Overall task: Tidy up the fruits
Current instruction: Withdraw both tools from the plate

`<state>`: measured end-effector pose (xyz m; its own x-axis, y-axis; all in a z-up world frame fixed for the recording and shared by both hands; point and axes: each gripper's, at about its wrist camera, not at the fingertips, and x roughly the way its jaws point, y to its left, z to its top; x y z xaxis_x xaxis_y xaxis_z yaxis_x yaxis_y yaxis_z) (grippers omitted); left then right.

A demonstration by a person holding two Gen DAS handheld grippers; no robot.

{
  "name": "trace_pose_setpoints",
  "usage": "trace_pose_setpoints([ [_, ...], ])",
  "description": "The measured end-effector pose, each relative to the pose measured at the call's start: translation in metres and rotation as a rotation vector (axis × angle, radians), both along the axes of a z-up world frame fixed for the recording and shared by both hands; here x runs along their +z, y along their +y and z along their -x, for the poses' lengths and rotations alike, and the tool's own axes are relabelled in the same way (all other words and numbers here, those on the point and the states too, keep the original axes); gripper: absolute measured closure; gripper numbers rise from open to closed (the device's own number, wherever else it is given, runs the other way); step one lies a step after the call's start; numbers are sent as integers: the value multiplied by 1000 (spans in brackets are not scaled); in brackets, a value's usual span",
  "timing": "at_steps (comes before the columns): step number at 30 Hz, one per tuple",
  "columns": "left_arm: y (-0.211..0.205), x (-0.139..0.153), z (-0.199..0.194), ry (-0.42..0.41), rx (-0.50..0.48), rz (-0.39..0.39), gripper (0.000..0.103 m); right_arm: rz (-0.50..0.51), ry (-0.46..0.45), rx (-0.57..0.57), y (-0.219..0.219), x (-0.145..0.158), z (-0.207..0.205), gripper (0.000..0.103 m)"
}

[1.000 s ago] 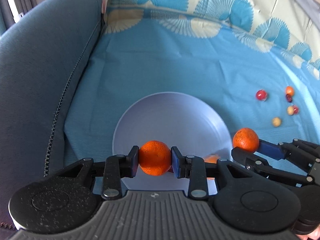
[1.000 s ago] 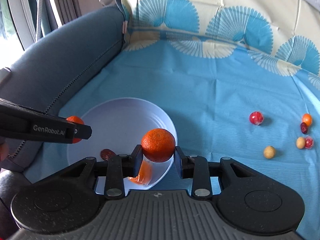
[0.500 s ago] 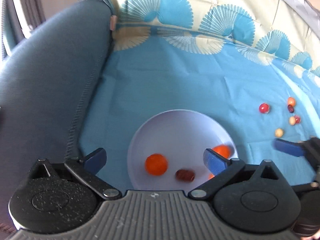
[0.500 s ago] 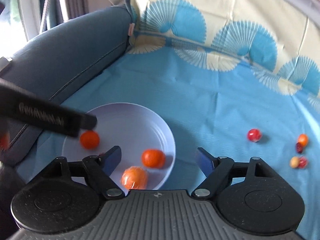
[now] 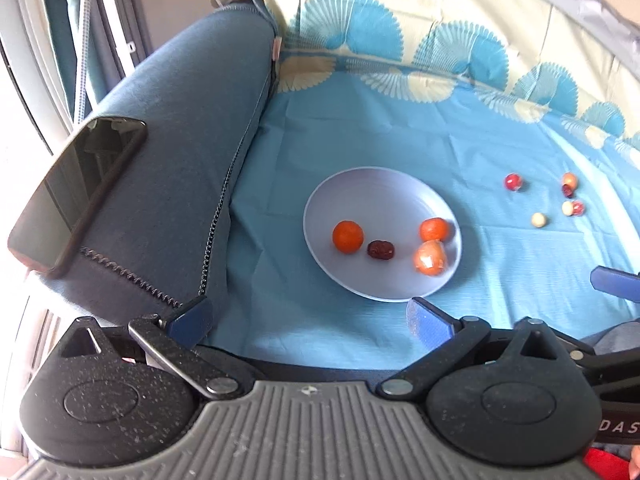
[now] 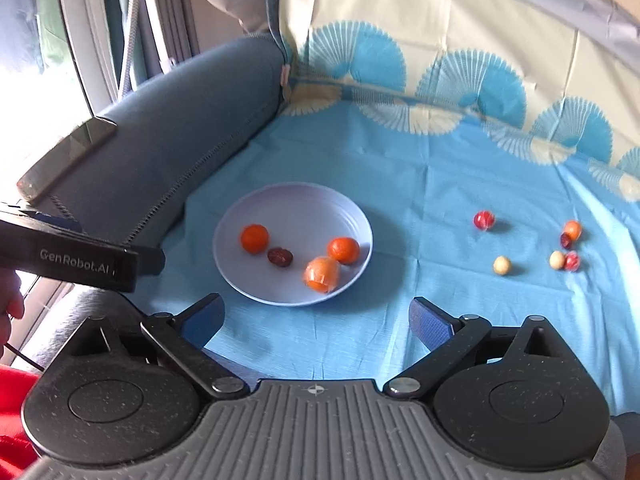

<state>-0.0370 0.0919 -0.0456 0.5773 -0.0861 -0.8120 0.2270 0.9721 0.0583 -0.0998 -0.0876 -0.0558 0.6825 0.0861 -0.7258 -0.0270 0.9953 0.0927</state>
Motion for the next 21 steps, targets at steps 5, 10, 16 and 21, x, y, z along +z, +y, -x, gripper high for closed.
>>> trace_pose_setpoints([
  [5, 1, 18, 25, -63, -4, 1, 0, 19, -52, -4, 5, 16, 21, 3],
  [10, -3, 27, 38, -81, -7, 18, 0, 28, -85, 1, 7, 27, 39, 2],
  [16, -10, 36, 51, -112, -27, 21, 0, 35, -117, -3, 6, 36, 52, 1],
  [21, -13, 40, 57, -126, -38, 12, 0, 26, -132, -6, 5, 37, 58, 1],
])
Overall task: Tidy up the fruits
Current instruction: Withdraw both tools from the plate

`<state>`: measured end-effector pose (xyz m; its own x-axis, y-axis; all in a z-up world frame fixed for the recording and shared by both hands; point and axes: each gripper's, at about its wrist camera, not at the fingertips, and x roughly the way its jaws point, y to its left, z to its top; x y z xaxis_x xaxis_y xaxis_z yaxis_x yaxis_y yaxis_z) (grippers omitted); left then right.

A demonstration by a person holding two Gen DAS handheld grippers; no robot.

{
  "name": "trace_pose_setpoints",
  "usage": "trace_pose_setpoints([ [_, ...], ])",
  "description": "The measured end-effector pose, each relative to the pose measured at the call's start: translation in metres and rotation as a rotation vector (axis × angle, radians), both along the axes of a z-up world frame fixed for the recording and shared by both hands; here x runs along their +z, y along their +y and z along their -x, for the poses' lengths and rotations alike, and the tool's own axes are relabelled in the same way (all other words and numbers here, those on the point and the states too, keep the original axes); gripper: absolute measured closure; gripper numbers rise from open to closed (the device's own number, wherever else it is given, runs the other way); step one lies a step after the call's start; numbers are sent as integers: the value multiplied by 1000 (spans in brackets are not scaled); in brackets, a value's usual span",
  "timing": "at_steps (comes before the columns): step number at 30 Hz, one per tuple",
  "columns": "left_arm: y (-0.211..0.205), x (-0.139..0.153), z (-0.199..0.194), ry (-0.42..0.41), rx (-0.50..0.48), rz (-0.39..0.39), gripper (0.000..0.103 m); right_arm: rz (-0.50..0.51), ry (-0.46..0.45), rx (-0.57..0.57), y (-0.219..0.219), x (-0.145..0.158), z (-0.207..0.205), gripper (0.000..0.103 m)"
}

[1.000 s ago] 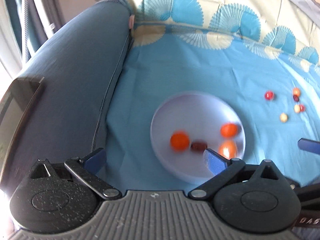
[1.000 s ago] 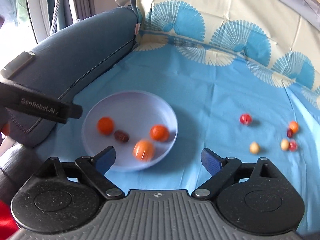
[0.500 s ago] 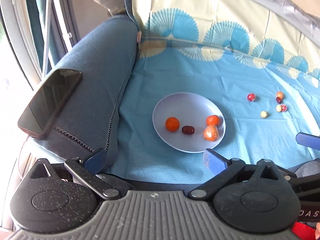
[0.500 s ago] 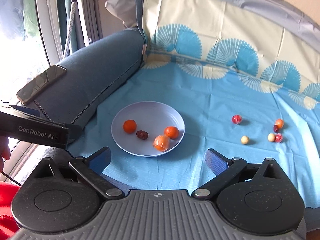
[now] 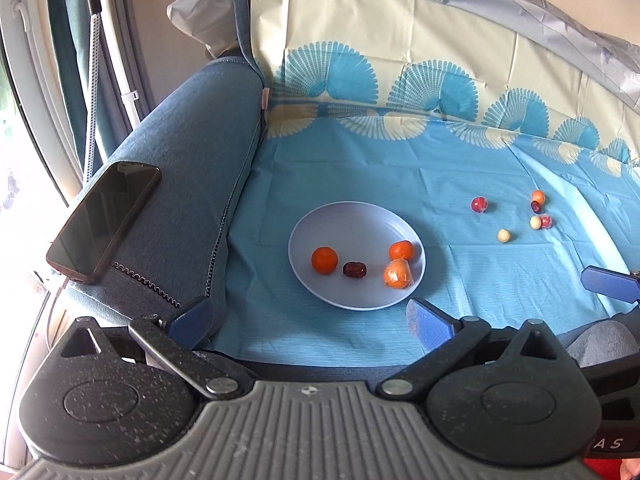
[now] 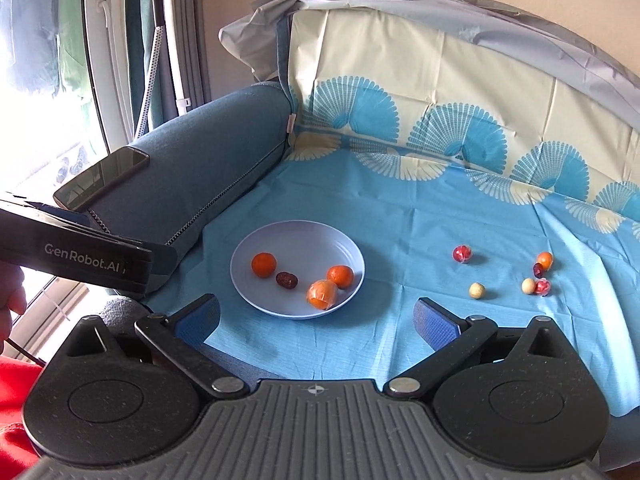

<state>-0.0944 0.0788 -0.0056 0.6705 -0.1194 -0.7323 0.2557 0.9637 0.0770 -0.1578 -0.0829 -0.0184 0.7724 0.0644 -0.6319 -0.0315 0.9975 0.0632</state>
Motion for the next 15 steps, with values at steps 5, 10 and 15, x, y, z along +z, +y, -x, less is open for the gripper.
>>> trace_pose_setpoints([
  [5, -1, 1, 2, -6, 0, -5, 0, -6, -8, 6, -1, 0, 2, 1],
  [10, -2, 1, 1, -3, -4, -10, 0, -16, -4, -2, -5, -2, 1, 1],
  [15, -7, 0, -2, 0, -11, -20, 0, -27, -4, -15, -7, -4, 0, 1],
])
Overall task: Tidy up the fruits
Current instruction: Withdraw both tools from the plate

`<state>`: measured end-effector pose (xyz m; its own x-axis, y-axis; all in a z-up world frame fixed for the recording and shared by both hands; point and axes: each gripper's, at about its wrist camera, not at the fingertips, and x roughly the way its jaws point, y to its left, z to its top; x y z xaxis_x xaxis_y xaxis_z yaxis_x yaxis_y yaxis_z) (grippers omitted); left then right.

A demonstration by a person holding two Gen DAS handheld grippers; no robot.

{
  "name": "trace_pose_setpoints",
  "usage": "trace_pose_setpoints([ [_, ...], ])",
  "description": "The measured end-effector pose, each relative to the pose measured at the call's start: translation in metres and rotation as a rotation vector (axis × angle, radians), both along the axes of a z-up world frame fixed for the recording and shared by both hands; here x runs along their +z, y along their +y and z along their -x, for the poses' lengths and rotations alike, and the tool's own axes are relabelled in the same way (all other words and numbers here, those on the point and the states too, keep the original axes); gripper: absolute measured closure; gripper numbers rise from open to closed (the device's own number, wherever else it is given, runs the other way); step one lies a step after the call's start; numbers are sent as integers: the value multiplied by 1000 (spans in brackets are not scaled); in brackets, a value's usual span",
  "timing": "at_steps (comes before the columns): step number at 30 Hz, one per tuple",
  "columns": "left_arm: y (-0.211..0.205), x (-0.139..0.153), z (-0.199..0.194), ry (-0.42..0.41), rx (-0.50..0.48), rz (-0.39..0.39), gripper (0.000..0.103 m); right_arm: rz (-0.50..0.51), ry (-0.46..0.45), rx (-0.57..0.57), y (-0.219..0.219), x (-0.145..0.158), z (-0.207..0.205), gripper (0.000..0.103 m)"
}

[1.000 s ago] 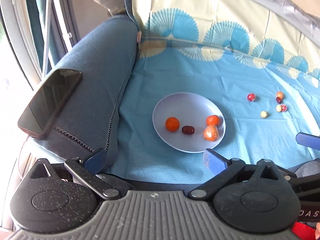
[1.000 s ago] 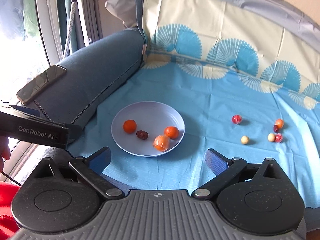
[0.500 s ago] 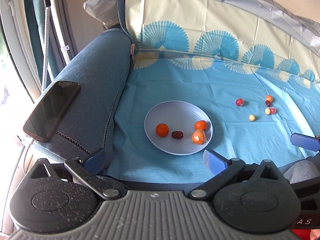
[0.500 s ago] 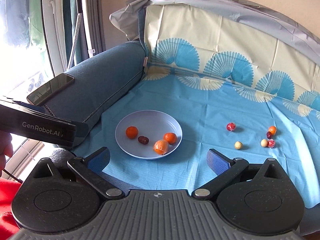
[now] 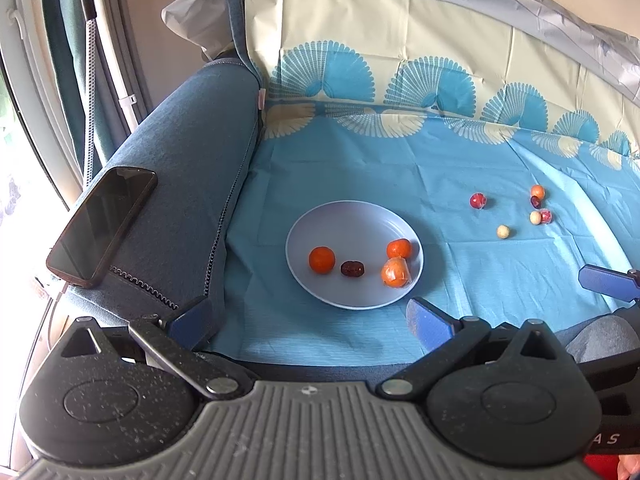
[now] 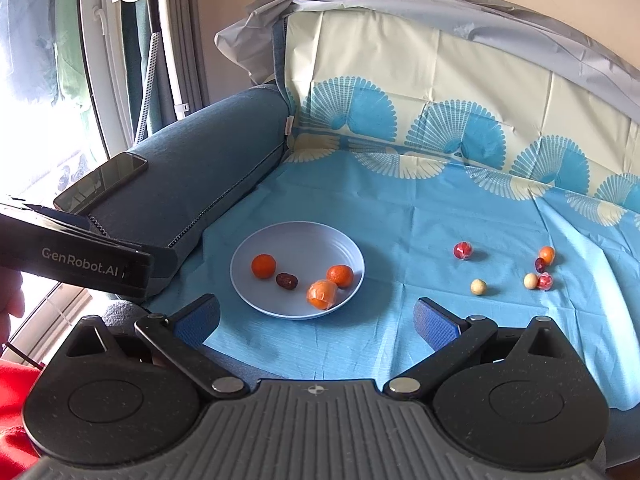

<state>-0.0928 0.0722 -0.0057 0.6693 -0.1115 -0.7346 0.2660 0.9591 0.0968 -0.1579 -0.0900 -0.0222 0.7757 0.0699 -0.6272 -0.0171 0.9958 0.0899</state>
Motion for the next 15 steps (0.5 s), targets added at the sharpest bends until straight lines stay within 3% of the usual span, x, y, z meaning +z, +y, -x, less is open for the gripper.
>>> trace_pose_setpoints([
  [9, -14, -6, -9, 22, -18, -20, 0, -40, 13, -52, -15, -10, -5, 1],
  [15, -40, -16, -24, 73, -44, -20, 0, -27, -16, -201, -56, -24, -11, 1],
])
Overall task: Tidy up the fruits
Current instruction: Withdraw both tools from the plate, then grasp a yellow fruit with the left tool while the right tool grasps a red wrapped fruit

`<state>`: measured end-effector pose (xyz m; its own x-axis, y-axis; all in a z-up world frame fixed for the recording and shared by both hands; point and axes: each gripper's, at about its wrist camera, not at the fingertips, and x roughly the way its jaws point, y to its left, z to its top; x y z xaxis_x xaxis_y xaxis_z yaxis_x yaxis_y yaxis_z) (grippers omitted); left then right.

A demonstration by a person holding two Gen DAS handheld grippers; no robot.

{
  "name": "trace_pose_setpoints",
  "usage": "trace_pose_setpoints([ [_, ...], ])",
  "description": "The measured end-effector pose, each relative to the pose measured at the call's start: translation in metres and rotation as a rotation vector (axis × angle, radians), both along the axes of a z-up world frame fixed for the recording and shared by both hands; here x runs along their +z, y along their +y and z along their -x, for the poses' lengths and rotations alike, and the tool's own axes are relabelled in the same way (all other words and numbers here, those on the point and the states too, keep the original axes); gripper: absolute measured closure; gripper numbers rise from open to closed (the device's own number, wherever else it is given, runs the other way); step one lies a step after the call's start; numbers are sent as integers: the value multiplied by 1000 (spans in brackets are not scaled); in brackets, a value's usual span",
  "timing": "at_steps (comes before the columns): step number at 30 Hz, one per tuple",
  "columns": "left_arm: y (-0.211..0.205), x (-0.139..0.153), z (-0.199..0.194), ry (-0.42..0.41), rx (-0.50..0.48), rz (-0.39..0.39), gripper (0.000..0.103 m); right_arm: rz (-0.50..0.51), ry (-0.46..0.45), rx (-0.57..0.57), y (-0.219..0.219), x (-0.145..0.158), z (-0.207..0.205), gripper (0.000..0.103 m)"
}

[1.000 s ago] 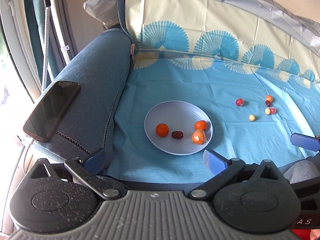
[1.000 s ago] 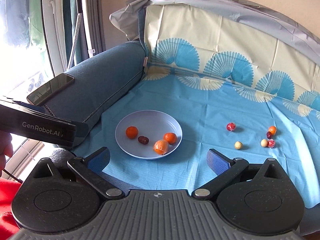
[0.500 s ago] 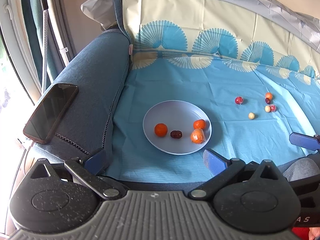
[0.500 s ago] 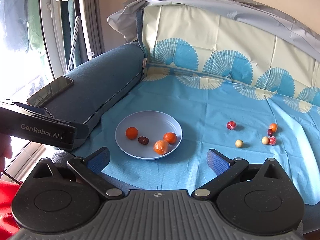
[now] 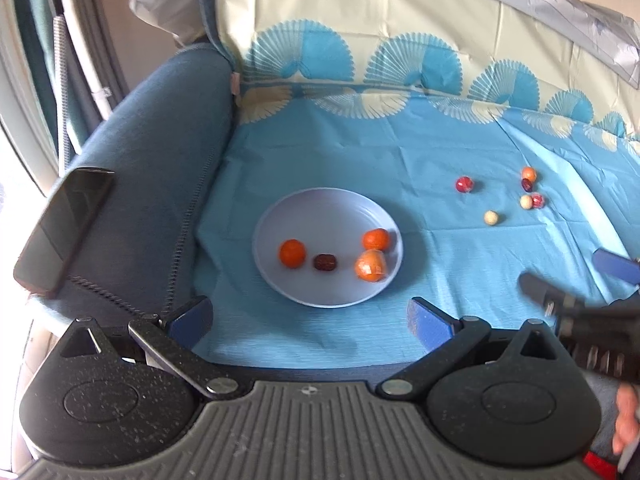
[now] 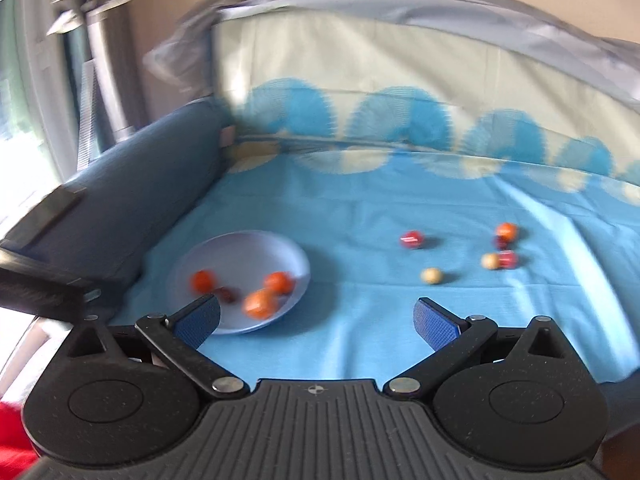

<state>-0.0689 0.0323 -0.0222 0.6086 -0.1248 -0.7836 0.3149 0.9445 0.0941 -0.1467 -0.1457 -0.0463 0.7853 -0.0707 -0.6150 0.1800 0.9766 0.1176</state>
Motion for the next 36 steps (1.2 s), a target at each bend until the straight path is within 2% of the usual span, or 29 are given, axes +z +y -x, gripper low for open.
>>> trace_pose_setpoints([
  [7, -69, -25, -32, 35, -79, -4, 0, 57, 4, -320, -107, -47, -30, 1],
  [14, -156, -66, -81, 106, -143, 25, 0, 87, 92, -524, -213, -126, -82, 1],
  [16, -182, -81, -94, 108, -160, 17, 0, 54, 132, -550, -237, -150, -97, 1],
  [18, -207, -97, -107, 112, -185, 9, 0, -3, 154, -556, -255, -171, -111, 1],
  [22, -252, -133, -129, 132, -248, -42, 0, 46, 180, -513, -265, -196, -141, 1],
  [27, -288, -166, -148, 132, -315, -79, 0, 88, 167, -436, -265, -209, -164, 2],
  [31, -305, -183, -159, 140, -338, -73, 0, 131, 133, -398, -263, -210, -170, 1],
  [34, -312, -188, -164, 134, -356, -53, 0, 118, 120, -397, -265, -211, -169, 2],
  [35, -312, -188, -164, 127, -360, -36, 2, 110, 114, -388, -265, -210, -168, 7],
  [36, -312, -187, -163, 117, -366, -17, 7, 99, 102, -374, -263, -209, -167, 18],
])
